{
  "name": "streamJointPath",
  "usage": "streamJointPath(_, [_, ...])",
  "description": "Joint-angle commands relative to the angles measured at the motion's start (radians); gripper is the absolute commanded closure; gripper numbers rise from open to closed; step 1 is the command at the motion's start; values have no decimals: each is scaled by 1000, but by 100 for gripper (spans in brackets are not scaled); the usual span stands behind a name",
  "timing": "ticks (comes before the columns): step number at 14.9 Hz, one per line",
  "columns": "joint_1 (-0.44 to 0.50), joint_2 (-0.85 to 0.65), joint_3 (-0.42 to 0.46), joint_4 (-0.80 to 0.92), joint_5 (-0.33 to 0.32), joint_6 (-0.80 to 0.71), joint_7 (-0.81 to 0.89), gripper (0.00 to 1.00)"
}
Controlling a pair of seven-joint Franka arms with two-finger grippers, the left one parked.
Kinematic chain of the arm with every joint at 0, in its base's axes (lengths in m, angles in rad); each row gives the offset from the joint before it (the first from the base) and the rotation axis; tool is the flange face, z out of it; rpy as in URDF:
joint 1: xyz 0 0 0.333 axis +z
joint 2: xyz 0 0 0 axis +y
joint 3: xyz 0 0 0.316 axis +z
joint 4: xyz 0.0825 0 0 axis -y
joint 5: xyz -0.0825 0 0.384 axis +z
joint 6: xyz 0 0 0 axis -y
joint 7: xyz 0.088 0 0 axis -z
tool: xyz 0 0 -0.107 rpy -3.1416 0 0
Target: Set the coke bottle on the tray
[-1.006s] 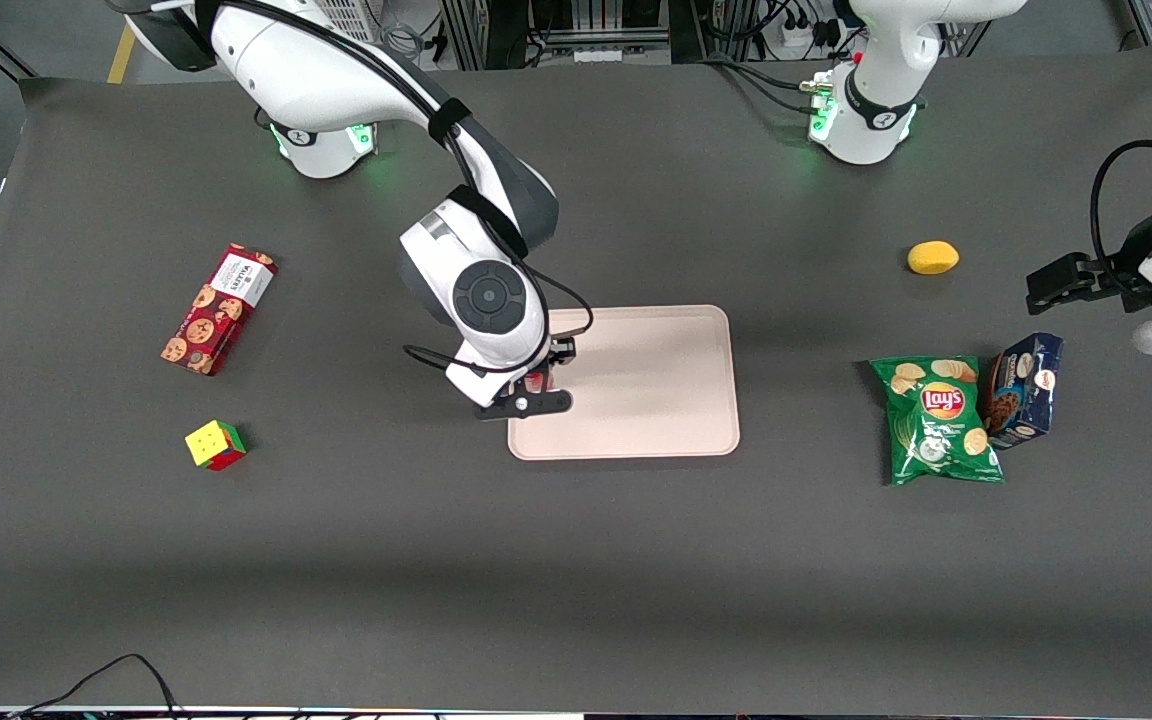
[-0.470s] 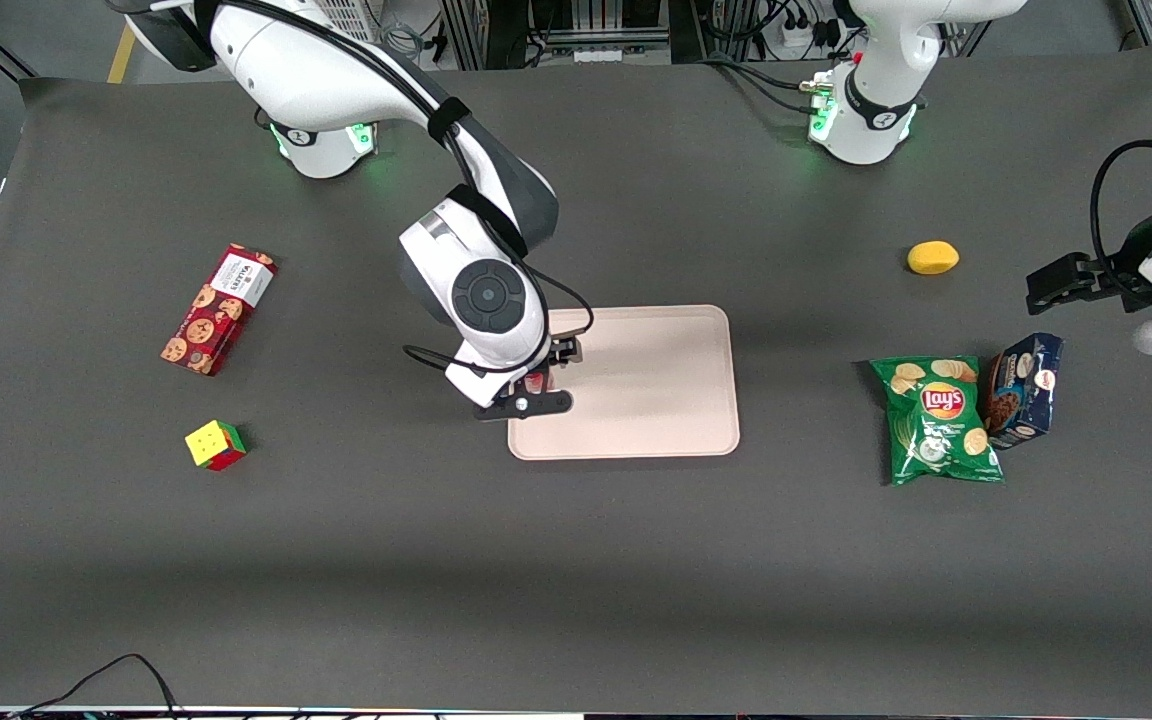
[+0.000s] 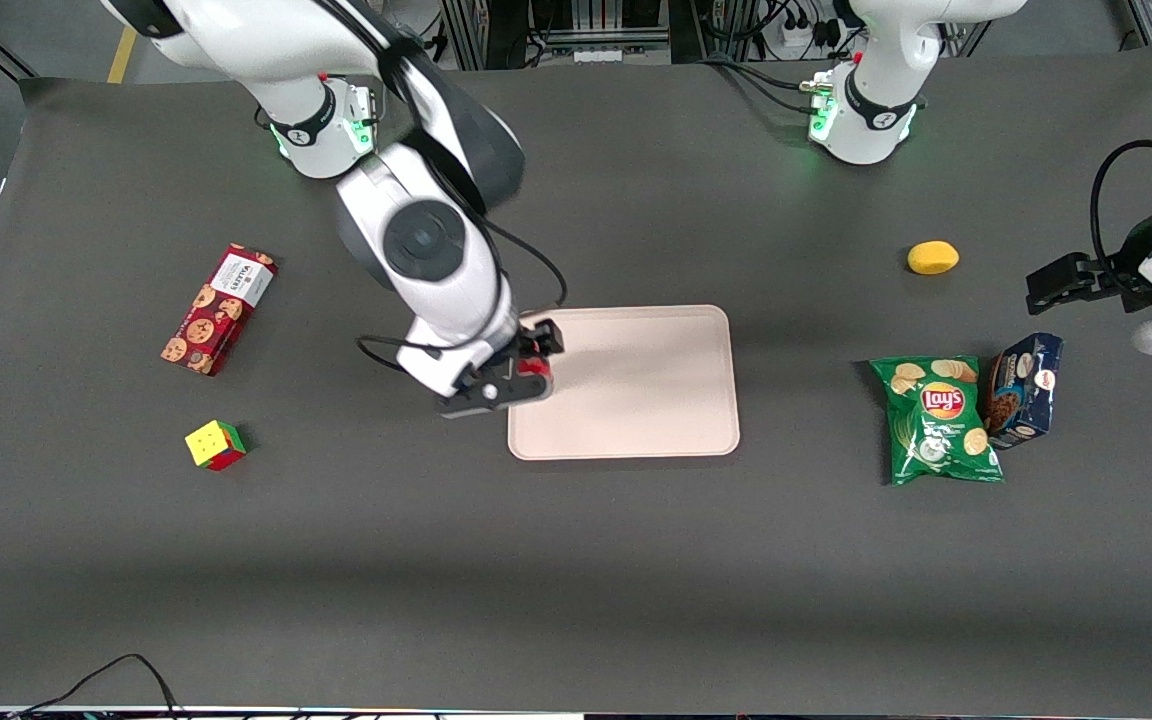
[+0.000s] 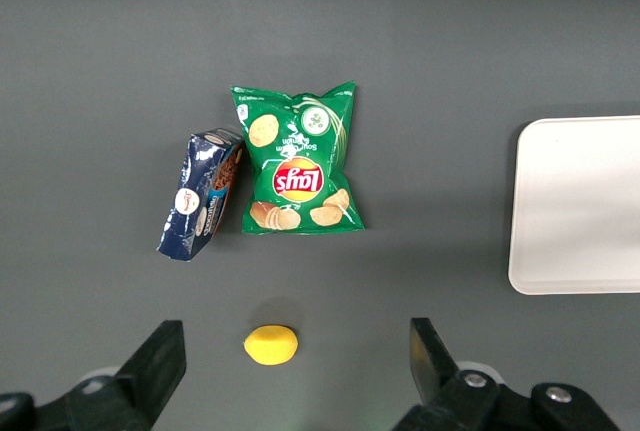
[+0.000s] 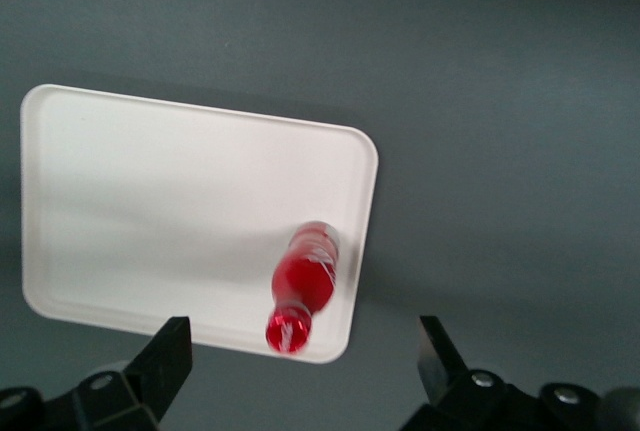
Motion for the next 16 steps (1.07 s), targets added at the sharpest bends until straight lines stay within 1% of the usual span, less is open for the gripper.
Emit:
streamJointPath(1, [-20, -271, -25, -215, -4, -1, -38, 0])
streamJointPath(3, [-28, -398, -56, -390, -4, 95, -78, 0])
streamJointPath(4, [-31, -460, -84, -471, -4, 149, -124, 0])
streamJointPath(5, [-41, -495, -107, -508, -2, 158, -152, 0])
streamJointPath(6, [-78, -508, -111, -509, -2, 145, -156, 0])
streamJointPath(7, [-127, -509, -110, -492, -4, 99, -160, 0])
streamJointPath(10, [-286, -497, -92, -421, -5, 1, -166, 0])
streamJointPath(11, [-342, -505, -70, -424, -5, -13, -181, 0])
streamJointPath(12, [-407, -512, -64, -438, 8, -13, -183, 0])
streamJointPath(13, [-445, -532, -62, -453, 8, -15, -192, 0])
streamJointPath(15, [-457, -574, -73, -455, 2, -53, -198, 0])
streamJointPath(16, [-469, -581, -93, -456, -4, -76, -202, 0])
